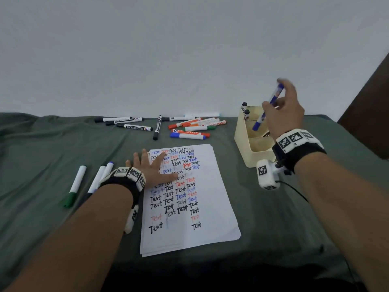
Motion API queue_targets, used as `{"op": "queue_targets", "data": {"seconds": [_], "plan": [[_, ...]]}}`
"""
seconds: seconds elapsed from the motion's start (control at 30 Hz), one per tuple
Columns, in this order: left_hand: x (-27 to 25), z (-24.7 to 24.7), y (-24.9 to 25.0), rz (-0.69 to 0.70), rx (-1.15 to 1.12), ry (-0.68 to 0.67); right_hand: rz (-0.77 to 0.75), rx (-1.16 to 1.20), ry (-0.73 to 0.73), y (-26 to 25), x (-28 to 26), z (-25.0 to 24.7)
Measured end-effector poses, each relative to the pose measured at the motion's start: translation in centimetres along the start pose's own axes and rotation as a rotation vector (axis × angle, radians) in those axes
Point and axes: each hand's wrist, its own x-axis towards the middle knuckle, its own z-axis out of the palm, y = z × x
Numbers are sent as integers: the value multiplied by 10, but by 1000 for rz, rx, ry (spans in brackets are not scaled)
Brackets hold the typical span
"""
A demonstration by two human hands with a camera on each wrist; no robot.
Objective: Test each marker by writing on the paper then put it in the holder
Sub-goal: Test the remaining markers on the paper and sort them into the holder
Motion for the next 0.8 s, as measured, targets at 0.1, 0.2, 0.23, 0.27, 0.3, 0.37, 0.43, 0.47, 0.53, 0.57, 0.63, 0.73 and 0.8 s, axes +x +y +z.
{"op": "queue_targets", "data": {"seconds": [0.1, 0.2, 0.23, 0.27, 0.3, 0.37, 0.43, 0.47, 0.53, 0.57, 0.63, 0.73, 0.8], "plan": [[0, 0, 0, 3, -11, -2, -34, -302, -153, 16, -9, 7], [0, 0, 1, 2, -11, 4, -48, -441, -154, 19, -18, 15], [0, 0, 0, 0, -13, 1, -47, -441, -136, 18, -21, 18], [0, 0, 1, -1, -16, -2, -50, -427, -110, 16, -25, 21], [0, 1, 1, -2, -17, -2, -76, -416, -78, 13, -29, 25], [1, 1, 1, -1, -21, 1, -201, -418, -55, 3, -37, 33], [0, 1, 1, 2, -25, 5, -364, -410, -125, -7, -45, 44], [0, 1, 1, 4, -27, 7, -423, -402, -200, -13, -49, 51], [-1, 0, 1, 8, -32, 8, -448, -409, -445, -20, -55, 67], [-2, 0, 2, 10, -33, 13, -421, -437, -599, -22, -58, 76], [-3, 1, 2, 11, -32, 27, -346, -576, -883, -21, -64, 92], [-2, 1, 2, 7, -35, 33, -245, -828, -1119, -12, -70, 110], [-1, 1, 2, 1, -39, 30, -203, -885, -1154, -6, -71, 117]]}}
